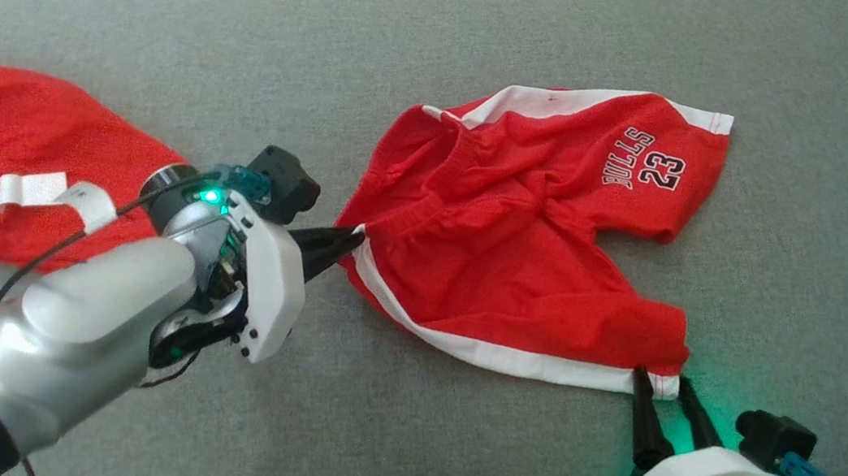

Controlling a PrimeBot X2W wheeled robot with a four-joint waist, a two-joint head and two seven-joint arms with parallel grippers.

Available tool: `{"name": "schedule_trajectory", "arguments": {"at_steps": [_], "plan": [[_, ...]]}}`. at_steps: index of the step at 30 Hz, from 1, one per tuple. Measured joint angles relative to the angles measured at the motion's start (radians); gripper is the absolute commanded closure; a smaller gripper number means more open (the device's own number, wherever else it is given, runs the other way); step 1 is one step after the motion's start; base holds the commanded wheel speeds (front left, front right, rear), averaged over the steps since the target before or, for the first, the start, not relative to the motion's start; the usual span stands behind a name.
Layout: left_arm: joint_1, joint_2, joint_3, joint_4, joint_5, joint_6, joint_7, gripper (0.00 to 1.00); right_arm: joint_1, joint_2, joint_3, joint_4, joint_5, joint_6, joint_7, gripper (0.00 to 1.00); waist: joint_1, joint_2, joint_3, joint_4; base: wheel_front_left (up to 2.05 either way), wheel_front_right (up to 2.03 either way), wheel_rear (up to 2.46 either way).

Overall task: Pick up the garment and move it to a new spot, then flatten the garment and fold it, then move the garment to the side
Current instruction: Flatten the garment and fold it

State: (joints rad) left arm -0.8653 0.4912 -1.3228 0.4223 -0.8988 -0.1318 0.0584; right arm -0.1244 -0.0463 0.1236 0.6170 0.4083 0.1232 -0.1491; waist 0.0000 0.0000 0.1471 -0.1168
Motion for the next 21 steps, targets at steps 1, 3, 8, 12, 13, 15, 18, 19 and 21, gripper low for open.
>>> {"name": "schedule_trajectory", "arguments": {"at_steps": [1,3,8,12,13,15,18,19,21], "plan": [[0.001,-0.002,0.0,0.004,0.0,0.0,-0.004,1.0,0.0,0.0,0.005,0.001,0.007,0.0,0.006,1.0,0.0,0.0,-0.002,0.003,0.0,0.0,0.0],[0.001,-0.005,0.0,0.016,0.0,0.0,-0.022,1.0,0.0,0.0,0.016,0.001,0.017,0.0,0.01,1.0,0.0,0.0,-0.007,0.007,0.0,0.0,0.0],[0.001,-0.013,0.001,0.057,-0.053,0.0,-0.095,1.0,-0.002,0.0,0.033,-0.051,0.05,0.0,-0.001,1.0,0.0,0.0,-0.029,0.016,0.0,0.0,0.0],[0.0,-0.017,0.032,0.087,-0.12,0.0,-0.148,1.0,-0.038,-0.001,0.026,-0.16,0.037,0.0,0.001,1.0,0.0,0.0,-0.051,0.024,0.0,0.0,0.0],[0.0,-0.02,0.051,0.095,-0.142,0.0,-0.163,1.0,-0.058,-0.006,0.022,-0.191,0.026,0.0,0.007,1.0,0.0,0.0,-0.057,0.026,0.0,0.0,0.0],[-0.002,-0.025,0.081,0.11,-0.17,0.0,-0.186,1.0,-0.104,-0.016,-0.006,-0.25,0.021,0.0,0.036,1.0,0.0,0.0,-0.071,0.03,0.0,0.0,0.0],[-0.004,-0.032,0.114,0.132,-0.198,0.0,-0.207,1.0,-0.162,-0.044,-0.023,-0.307,0.017,0.0,0.081,1.0,0.0,0.0,-0.087,0.035,0.0,0.0,0.0],[-0.007,-0.037,0.13,0.139,-0.213,0.001,-0.219,1.0,-0.194,-0.061,-0.028,-0.33,0.009,0.0,0.103,1.0,0.0,0.0,-0.096,0.037,0.0,0.0,0.0],[-0.016,-0.049,0.163,0.154,-0.24,0.005,-0.238,1.0,-0.261,-0.088,-0.038,-0.367,0.0,0.0,0.146,1.0,0.0,0.0,-0.114,0.04,0.0,0.0,0.0]]}}
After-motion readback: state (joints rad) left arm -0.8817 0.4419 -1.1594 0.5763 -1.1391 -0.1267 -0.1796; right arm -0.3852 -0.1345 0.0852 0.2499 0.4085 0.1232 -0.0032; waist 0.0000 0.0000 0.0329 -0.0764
